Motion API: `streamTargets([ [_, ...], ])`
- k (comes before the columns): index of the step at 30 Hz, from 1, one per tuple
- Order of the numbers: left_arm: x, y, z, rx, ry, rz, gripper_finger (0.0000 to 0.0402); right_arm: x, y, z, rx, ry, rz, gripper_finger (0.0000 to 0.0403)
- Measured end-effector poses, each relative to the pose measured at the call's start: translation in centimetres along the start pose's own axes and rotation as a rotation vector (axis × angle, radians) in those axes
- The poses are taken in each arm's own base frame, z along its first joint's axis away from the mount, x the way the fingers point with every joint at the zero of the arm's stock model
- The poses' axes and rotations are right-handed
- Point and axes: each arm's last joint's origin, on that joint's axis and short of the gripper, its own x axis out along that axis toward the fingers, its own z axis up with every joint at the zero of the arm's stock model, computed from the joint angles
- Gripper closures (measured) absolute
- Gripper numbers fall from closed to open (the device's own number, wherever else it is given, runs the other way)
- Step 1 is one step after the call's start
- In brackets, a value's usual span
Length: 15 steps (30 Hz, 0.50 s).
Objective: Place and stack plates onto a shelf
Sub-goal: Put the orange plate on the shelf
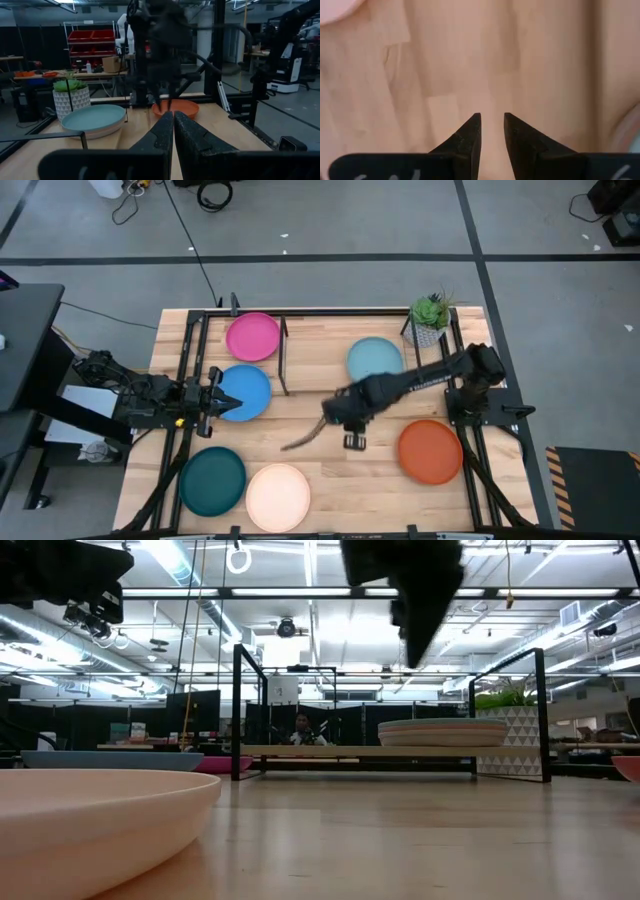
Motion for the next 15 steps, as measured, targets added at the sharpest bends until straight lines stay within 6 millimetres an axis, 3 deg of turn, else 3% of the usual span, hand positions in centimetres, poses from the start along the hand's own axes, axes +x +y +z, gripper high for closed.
streamTargets([
  [6,0.0,0.0,0.0,0.001,0.001,0.0,0.0379,2.4,3.1,-3.4,0.203,0.133,0.013,0.0313],
  [15,0.0,0.0,0.0,0.007,-0.004,0.0,0.0379,5.5,4.4,-7.9,0.486,0.364,-0.034,0.0313],
])
